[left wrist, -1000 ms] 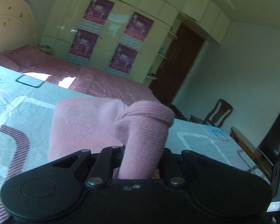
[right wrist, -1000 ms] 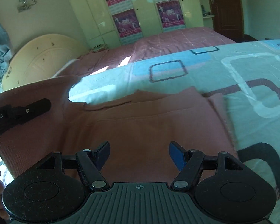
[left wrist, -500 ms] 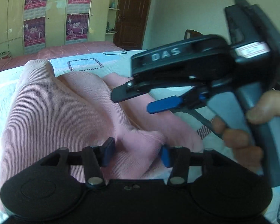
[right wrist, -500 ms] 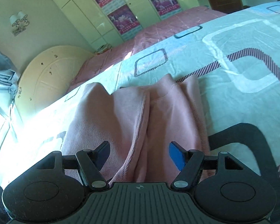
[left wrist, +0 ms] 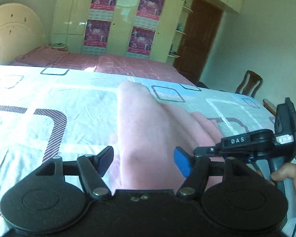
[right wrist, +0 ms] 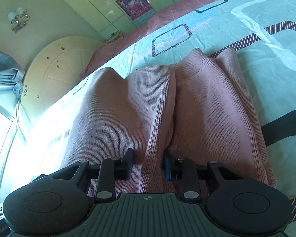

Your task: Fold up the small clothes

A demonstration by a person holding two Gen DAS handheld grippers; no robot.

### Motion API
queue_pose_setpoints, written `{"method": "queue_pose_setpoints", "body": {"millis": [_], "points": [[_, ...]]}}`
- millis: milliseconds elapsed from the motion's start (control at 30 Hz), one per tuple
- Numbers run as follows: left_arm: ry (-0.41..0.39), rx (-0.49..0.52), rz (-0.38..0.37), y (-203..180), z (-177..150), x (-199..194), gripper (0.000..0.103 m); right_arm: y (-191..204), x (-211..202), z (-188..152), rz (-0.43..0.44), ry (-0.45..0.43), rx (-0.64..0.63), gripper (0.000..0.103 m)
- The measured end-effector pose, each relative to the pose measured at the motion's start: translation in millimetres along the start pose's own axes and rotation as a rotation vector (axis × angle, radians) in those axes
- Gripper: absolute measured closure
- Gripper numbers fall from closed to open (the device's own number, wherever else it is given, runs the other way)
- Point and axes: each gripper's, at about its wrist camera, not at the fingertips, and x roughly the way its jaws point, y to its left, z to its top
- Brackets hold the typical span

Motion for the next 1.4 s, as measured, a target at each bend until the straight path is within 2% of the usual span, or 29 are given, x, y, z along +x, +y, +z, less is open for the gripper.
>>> {"method": "queue_pose_setpoints", "body": {"millis": [67,200,367,500,600,733,800,833,900,1000,1033,1067,1133,1200,1233,1267,1300,1400], "points": [[-0.010,-0.027,0.006,2.7,4.6,4.1,0.037,9.4,-3.9,1.2,-0.027,-0.020,-0.046,0.091],[-0.045,-0.043,-0.002,1.7,15.2,3.7,0.037,41.8,-15.5,13.1,-0.109,-0.095,-0.237,0.092],[-0.065,-0.059,-0.069,-12.4,19.9,12.5,0.037,50.6,-54.7,20.2,-0.219,-0.175,-0.381,0.092],[0.029,-0.031,-0.101,-27.5,4.7,37.9,0.037,12.9,-48.0,7.0,-0.295,-0.086,-0.307,0.092],[0.043,0.062,-0.070,-39.0,-7.0,45.9,0.037,-5.9,-36.3,-6.2,-0.332,-0.032,-0.265,0.092],[0.052,0.075,-0.066,-40.7,-4.1,44.0,0.037,-14.4,-53.3,-0.7,-0.313,-0.072,-0.170,0.092],[0.047,0.053,-0.073,-37.6,-0.2,41.3,0.036,-9.8,-62.2,3.3,-0.363,-0.121,-0.190,0.093],[0.045,0.048,-0.074,-36.9,-0.5,41.7,0.036,-10.1,-59.9,4.9,-0.366,-0.115,-0.194,0.095],[0.064,0.070,-0.053,-40.0,-4.9,50.5,0.036,-17.4,-53.6,5.6,-0.329,-0.050,-0.156,0.095],[0.056,0.101,-0.055,-45.6,-8.1,49.9,0.035,-15.6,-68.0,6.3,-0.288,-0.076,-0.132,0.093],[0.056,0.095,-0.059,-44.9,-8.2,50.2,0.034,-16.9,-73.0,7.1,-0.266,-0.080,-0.117,0.083],[0.058,0.083,-0.068,-43.6,-7.9,50.8,0.033,-17.6,-76.0,7.4,-0.251,-0.085,-0.106,0.063],[0.062,0.064,-0.080,-42.4,-7.3,52.7,0.033,-18.4,-76.2,5.2,-0.264,-0.084,-0.105,0.046],[0.064,0.062,-0.085,-42.2,-7.2,53.4,0.033,-17.9,-71.3,-1.1,-0.279,-0.054,-0.112,0.046],[0.064,0.064,-0.086,-42.9,-7.3,52.9,0.033,-17.5,-70.4,-5.3,-0.287,-0.049,-0.117,0.051],[0.065,0.066,-0.086,-43.2,-7.4,52.6,0.033,-17.1,-70.4,-10.7,-0.292,-0.040,-0.125,0.064],[0.066,0.067,-0.090,-43.2,-7.4,52.2,0.033,-16.4,-70.8,-14.6,-0.290,-0.032,-0.128,0.067],[0.067,0.077,-0.092,-44.1,-8.1,51.3,0.033,-12.1,-75.8,-26.2,-0.288,-0.031,-0.142,0.069]]}}
